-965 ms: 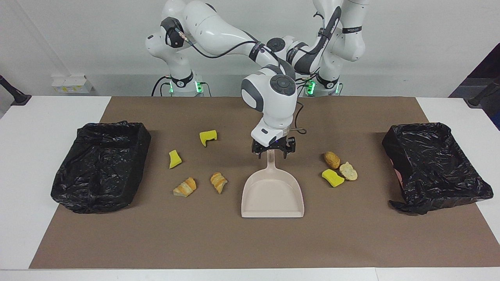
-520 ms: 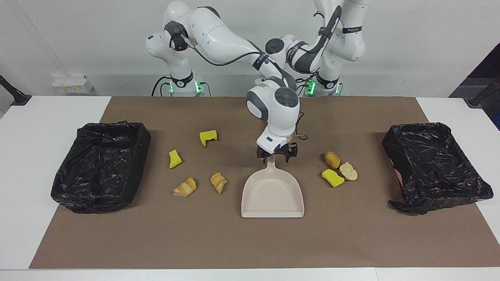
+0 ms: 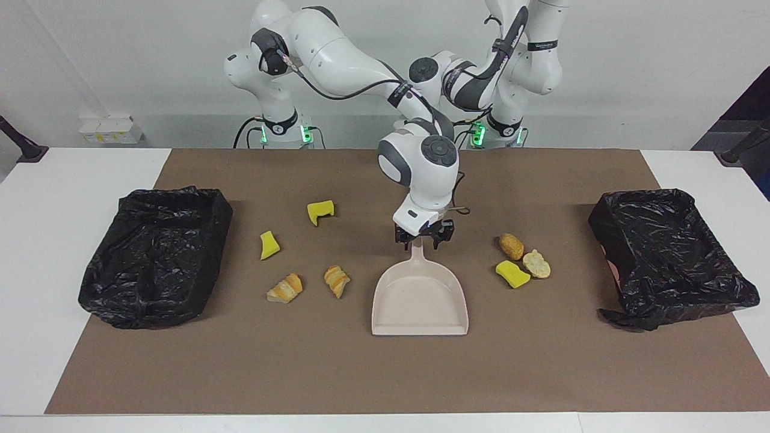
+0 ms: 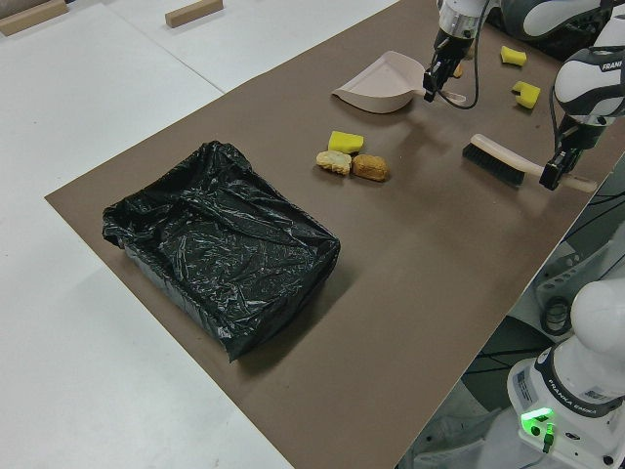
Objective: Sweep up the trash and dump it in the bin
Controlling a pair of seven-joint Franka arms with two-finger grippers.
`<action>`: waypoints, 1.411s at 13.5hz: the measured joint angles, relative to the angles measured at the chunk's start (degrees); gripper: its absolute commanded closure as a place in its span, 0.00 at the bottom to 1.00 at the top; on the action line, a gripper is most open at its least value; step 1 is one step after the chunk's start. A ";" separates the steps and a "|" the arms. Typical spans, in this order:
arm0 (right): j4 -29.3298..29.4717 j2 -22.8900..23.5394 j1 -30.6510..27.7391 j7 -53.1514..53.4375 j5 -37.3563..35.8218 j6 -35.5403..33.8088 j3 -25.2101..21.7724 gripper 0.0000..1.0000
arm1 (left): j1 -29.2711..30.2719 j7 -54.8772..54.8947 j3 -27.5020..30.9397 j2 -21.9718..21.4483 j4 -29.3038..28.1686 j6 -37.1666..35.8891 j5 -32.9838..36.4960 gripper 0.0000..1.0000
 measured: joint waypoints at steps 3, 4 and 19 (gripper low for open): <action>-0.06 -0.43 -0.06 -0.66 0.00 0.01 0.01 1.00 | 0.01 0.00 0.25 0.00 -0.25 -0.01 -0.01 0.29; -0.08 -0.93 -0.08 -1.74 0.00 0.00 0.01 1.00 | 0.01 0.00 0.26 0.00 -0.36 -0.01 -0.02 0.30; -4.87 -10.00 -5.84 -54.40 -0.10 -12.01 0.03 1.00 | 9.80 5.97 1.55 -3.36 2.36 -13.74 -0.06 1.00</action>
